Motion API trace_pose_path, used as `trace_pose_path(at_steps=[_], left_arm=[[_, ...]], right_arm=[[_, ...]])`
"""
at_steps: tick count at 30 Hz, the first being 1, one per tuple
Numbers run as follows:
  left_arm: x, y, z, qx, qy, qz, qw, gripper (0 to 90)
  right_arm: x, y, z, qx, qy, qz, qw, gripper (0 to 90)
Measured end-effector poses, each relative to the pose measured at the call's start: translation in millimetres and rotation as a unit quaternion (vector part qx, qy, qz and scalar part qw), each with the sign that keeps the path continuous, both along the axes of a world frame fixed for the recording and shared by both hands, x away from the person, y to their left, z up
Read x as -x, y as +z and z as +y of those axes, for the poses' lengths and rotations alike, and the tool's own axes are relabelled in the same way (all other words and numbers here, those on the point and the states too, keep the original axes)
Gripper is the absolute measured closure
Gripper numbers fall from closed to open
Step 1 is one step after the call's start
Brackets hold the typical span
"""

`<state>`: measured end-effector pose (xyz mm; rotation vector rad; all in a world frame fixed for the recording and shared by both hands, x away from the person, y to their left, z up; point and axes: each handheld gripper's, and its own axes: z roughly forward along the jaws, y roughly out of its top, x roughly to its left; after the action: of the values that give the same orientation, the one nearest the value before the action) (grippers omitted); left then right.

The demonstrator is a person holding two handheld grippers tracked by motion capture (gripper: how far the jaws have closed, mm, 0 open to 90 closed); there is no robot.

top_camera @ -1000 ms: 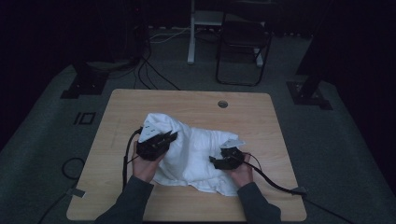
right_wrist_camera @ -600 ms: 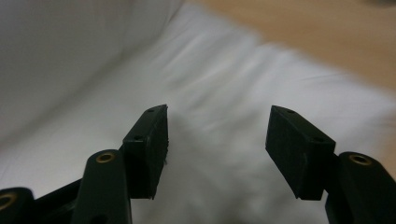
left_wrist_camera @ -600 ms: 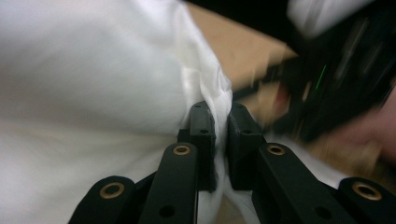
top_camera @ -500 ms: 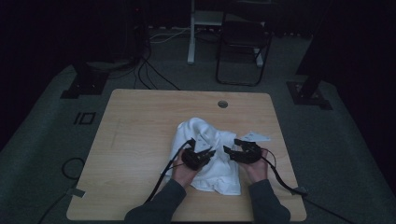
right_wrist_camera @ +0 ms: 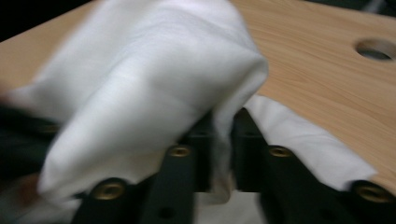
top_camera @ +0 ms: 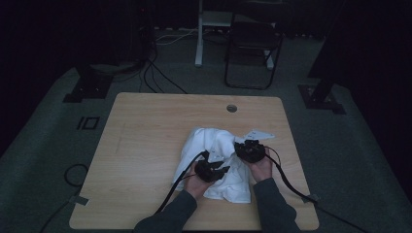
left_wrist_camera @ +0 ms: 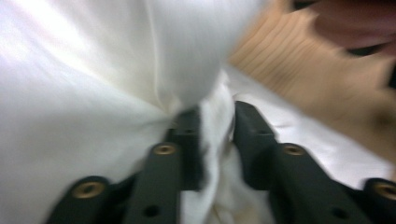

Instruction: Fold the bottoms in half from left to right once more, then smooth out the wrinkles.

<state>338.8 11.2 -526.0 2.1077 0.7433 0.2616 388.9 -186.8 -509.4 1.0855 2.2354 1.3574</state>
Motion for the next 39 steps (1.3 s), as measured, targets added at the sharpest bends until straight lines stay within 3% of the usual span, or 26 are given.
trace_pose_path(at_steps=[1,2,4,5,6,8,9,11,12,13,14,15,16,17,18,21,24,26,32,39], left_arm=[[4.9,15.2,7.9,0.026,-0.004,0.006,0.9996,60.5],[4.9,15.2,7.9,0.026,-0.004,0.006,0.9996,59.0],[13.7,39.4,21.1,0.055,-0.016,-0.006,0.9983,56.5],[20.0,59.8,36.2,0.086,-0.018,-0.025,0.9958,53.5],[20.0,59.8,36.2,0.086,-0.018,-0.025,0.9958,53.0],[21.4,79.5,58.9,0.110,-0.001,-0.053,0.9926,52.9],[17.7,87.9,75.0,0.130,0.021,-0.055,0.9898,52.9],[7.0,93.2,96.9,0.137,0.066,-0.061,0.9865,54.7],[1.5,92.1,102.7,0.129,0.080,-0.062,0.9865,54.7],[-16.4,81.3,109.7,0.089,0.108,-0.049,0.9890,55.5],[-16.4,81.3,109.7,0.089,0.108,-0.049,0.9890,55.5],[-32.8,62.9,106.9,0.045,0.114,-0.025,0.9921,55.8],[-32.8,62.9,106.9,0.045,0.114,-0.025,0.9921,56.0],[-42.6,43.6,98.7,0.027,0.095,0.009,0.9951,56.0],[-42.6,43.6,98.7,0.027,0.095,0.009,0.9951,56.2],[-45.0,22.4,84.5,0.010,0.086,0.011,0.9962,57.2],[-45.7,9.1,75.6,-0.007,0.096,0.012,0.9953,59.1],[-46.4,0.3,72.0,-0.006,0.103,0.016,0.9945,59.4],[-45.6,-0.9,71.6,-0.001,0.111,0.017,0.9937,59.6],[-44.4,-1.7,71.3,-0.001,0.114,0.012,0.9934,59.7]], right_arm=[[-8.8,-2.1,-4.4,-0.011,-0.021,0.016,0.9996,85.4],[-8.8,-2.1,-4.4,-0.011,-0.021,0.016,0.9996,85.4],[-15.2,-4.4,-9.7,-0.013,-0.031,0.025,0.9991,85.5],[-19.9,-7.0,-13.9,-0.010,-0.036,0.035,0.9987,85.4],[-19.9,-7.0,-13.9,-0.010,-0.036,0.035,0.9987,85.4],[-23.1,-9.8,-16.7,-0.006,-0.039,0.043,0.9983,85.3],[-24.1,-11.0,-17.5,-0.006,-0.040,0.047,0.9981,85.3],[-28.5,-16.0,-19.9,-0.009,-0.041,0.063,0.9972,83.4],[-28.5,-16.0,-19.9,-0.009,-0.041,0.063,0.9972,83.4],[-30.0,-17.4,-21.0,-0.013,-0.044,0.068,0.9966,81.1],[-30.0,-17.4,-21.0,-0.013,-0.044,0.068,0.9966,81.1],[-30.1,-16.8,-22.0,-0.013,-0.045,0.067,0.9966,78.4],[-30.1,-16.8,-22.0,-0.013,-0.045,0.067,0.9966,78.4],[-29.1,-14.6,-23.8,-0.010,-0.047,0.065,0.9967,76.0],[-29.1,-14.6,-23.8,-0.010,-0.047,0.065,0.9967,76.0],[-26.6,-11.6,-28.4,-0.003,-0.050,0.062,0.9968,70.0],[-20.9,-8.2,-36.9,0.010,-0.058,0.057,0.9966,63.0],[-14.8,-3.8,-43.6,0.013,-0.063,0.051,0.9966,58.3],[12.3,20.5,-60.2,-0.007,-0.063,0.011,0.9979,52.8],[28.0,45.4,-46.6,-0.029,-0.037,-0.037,0.9982,48.9]])
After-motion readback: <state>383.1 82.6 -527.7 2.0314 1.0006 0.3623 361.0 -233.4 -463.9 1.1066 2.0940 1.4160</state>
